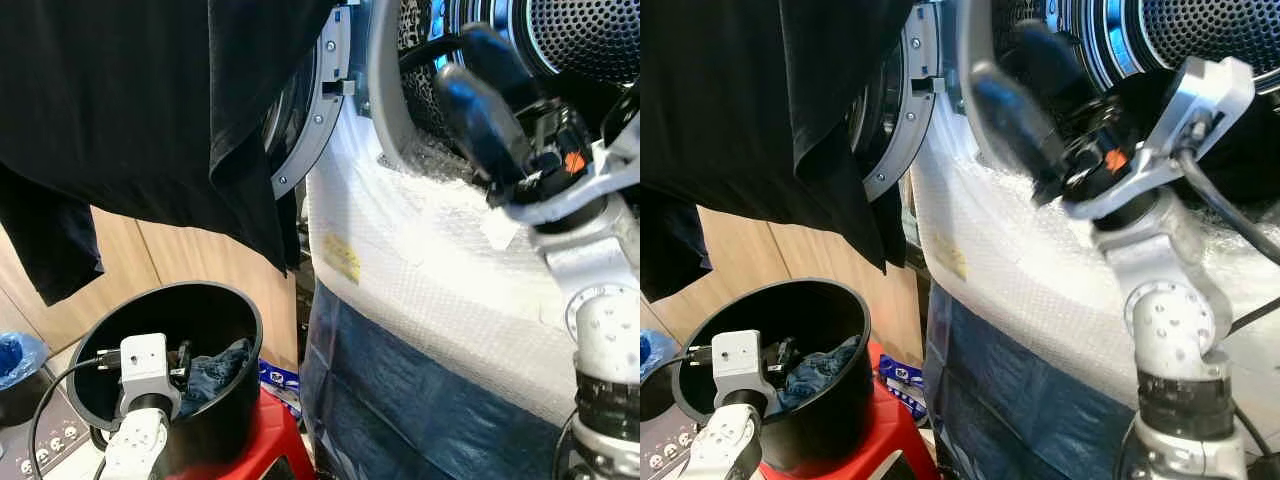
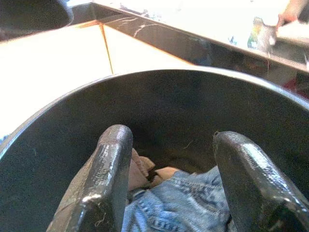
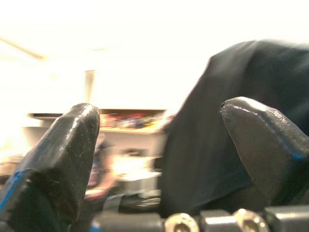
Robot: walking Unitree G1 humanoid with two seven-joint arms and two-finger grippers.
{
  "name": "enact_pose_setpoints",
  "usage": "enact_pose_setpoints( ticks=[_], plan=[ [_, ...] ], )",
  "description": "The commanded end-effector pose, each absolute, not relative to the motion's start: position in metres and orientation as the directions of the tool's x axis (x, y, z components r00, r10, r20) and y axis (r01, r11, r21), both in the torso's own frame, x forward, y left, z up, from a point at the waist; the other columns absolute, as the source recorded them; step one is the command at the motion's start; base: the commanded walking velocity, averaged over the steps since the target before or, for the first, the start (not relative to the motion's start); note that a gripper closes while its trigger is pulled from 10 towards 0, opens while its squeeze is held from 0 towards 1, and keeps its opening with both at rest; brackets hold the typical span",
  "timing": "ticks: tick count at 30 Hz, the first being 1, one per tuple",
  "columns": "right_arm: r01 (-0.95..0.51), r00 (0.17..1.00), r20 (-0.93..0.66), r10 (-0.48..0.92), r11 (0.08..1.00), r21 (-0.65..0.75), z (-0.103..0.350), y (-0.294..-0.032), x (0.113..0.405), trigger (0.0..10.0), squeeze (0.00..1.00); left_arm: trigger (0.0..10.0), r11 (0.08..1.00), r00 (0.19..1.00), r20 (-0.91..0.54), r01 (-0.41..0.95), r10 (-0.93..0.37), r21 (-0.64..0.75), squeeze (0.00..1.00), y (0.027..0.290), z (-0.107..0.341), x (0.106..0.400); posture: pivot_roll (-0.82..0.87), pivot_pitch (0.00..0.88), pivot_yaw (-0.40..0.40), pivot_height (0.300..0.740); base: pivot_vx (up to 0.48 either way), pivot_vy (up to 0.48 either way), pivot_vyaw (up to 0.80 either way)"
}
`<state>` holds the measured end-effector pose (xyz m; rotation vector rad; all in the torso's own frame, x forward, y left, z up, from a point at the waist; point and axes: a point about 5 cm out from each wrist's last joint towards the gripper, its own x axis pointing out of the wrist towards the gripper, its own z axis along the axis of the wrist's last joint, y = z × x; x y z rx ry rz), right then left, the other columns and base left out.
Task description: Clothes washing
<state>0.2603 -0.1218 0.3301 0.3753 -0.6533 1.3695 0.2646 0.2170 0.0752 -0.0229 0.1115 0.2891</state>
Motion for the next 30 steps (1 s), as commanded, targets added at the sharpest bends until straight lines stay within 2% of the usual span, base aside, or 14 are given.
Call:
enact_pose_setpoints(
  ticks=[1, 2, 5, 7, 8, 12, 15, 16, 17, 19, 21, 24, 26, 30],
  plan=[
    [-0.994, -0.027, 0.608, 0.794, 0.041, -0.097, 0.322, -0.108, 0.246, 10.0, 0.0, 10.0, 0.956, 0.955, -0.054, -0.292, 0.29, -0.033, 0.0, 0.219, 0.087, 0.267, 0.07, 0.0, 0.056, 0.74, 0.0, 0.0, 0.0],
    [-0.999, -0.04, 0.586, 0.809, -0.017, -0.044, 0.307, -0.1, 0.238, 10.0, 0.0, 10.0, 0.962, 0.962, -0.02, -0.274, 0.273, -0.008, 0.0, 0.216, 0.092, 0.267, 0.07, 0.0, 0.056, 0.74, 0.0, 0.0, 0.0],
    [-0.999, -0.031, 0.558, 0.829, -0.048, 0.016, 0.289, -0.092, 0.233, 10.0, 0.0, 10.0, 0.966, 0.966, 0.018, -0.259, 0.259, 0.007, 0.0, 0.214, 0.098, 0.267, 0.07, 0.0, 0.056, 0.74, 0.0, 0.0, 0.0],
    [-0.984, 0.028, 0.414, 0.91, -0.047, 0.169, 0.23, -0.091, 0.229, 10.0, 0.0, 10.0, 0.962, 0.959, 0.108, -0.268, 0.261, 0.048, 0.0, 0.213, 0.113, 0.264, 0.08, 0.0, 0.057, 0.74, 0.0, 0.0, 0.0],
    [-0.963, 0.096, 0.319, 0.943, 0.007, 0.27, 0.195, -0.097, 0.232, 10.0, 0.0, 10.0, 0.959, 0.95, 0.155, -0.282, 0.272, 0.043, 0.0, 0.215, 0.123, 0.263, 0.08, 0.0, 0.052, 0.74, 0.0, 0.0, 0.0],
    [-0.895, 0.237, 0.217, 0.947, 0.126, 0.428, 0.153, -0.112, 0.24, 10.0, 0.0, 10.0, 0.97, 0.958, 0.187, -0.233, 0.216, 0.071, 0.0, 0.211, 0.132, 0.266, 0.08, 0.0, 0.041, 0.74, 0.0, 0.0, 0.0],
    [-0.801, 0.38, 0.026, 0.924, 0.315, 0.509, 0.099, -0.127, 0.247, 10.0, 0.0, 10.0, 0.983, 0.982, 0.162, -0.117, 0.094, 0.14, 0.0, 0.197, 0.131, 0.27, 0.1, 0.0, 0.034, 0.74, 0.0, 0.0, 0.0],
    [-0.756, 0.434, -0.05, 0.9, 0.393, 0.523, 0.079, -0.133, 0.249, 10.0, 0.0, 10.0, 0.987, 0.987, 0.147, -0.083, 0.062, 0.138, 0.0, 0.192, 0.129, 0.271, 0.1, 0.0, 0.034, 0.74, 0.0, 0.0, 0.0],
    [-0.627, 0.542, -0.19, 0.819, 0.544, 0.557, 0.045, -0.145, 0.251, 10.0, 0.0, 10.0, 0.99, 0.994, 0.108, -0.02, 0.005, 0.142, 0.0, 0.183, 0.125, 0.271, 0.1, 0.0, 0.032, 0.74, 0.0, 0.0, 0.0],
    [-0.483, 0.63, -0.319, 0.709, 0.678, 0.554, 0.016, -0.155, 0.251, 10.0, 0.0, 10.0, 0.984, 0.997, 0.016, 0.073, -0.076, 0.163, 0.0, 0.174, 0.11, 0.27, 0.11, 0.0, 0.031, 0.74, 0.0, 0.0, 0.0],
    [-0.395, 0.67, -0.373, 0.642, 0.734, 0.553, 0.004, -0.159, 0.25, 10.0, 0.0, 10.0, 0.974, 0.989, -0.067, 0.141, -0.131, 0.177, 0.0, 0.168, 0.097, 0.268, 0.11, 0.0, 0.031, 0.74, 0.0, 0.0, 0.0],
    [-0.119, 0.773, -0.465, 0.432, 0.818, 0.562, -0.017, -0.173, 0.248, 10.0, 0.0, 10.0, 0.963, 0.958, -0.19, 0.24, -0.214, 0.121, 0.0, 0.16, 0.073, 0.263, 0.1, 0.0, 0.029, 0.74, 0.0, 0.0, 0.0],
    [0.037, 0.779, -0.545, 0.312, 0.844, 0.536, -0.032, -0.182, 0.239, 10.0, 0.0, 10.0, 0.944, 0.931, -0.234, 0.312, -0.281, 0.11, 0.0, 0.152, 0.065, 0.262, 0.09, 0.0, 0.032, 0.74, 0.0, 0.0, 0.0],
    [0.12, 0.754, -0.615, 0.232, 0.871, 0.476, -0.05, -0.188, 0.224, 10.0, 0.0, 10.0, 0.894, 0.882, -0.26, 0.432, -0.393, 0.116, 0.0, 0.136, 0.063, 0.267, 0.09, 0.0, 0.038, 0.74, 0.0, 0.0, 0.0]
  ],
)
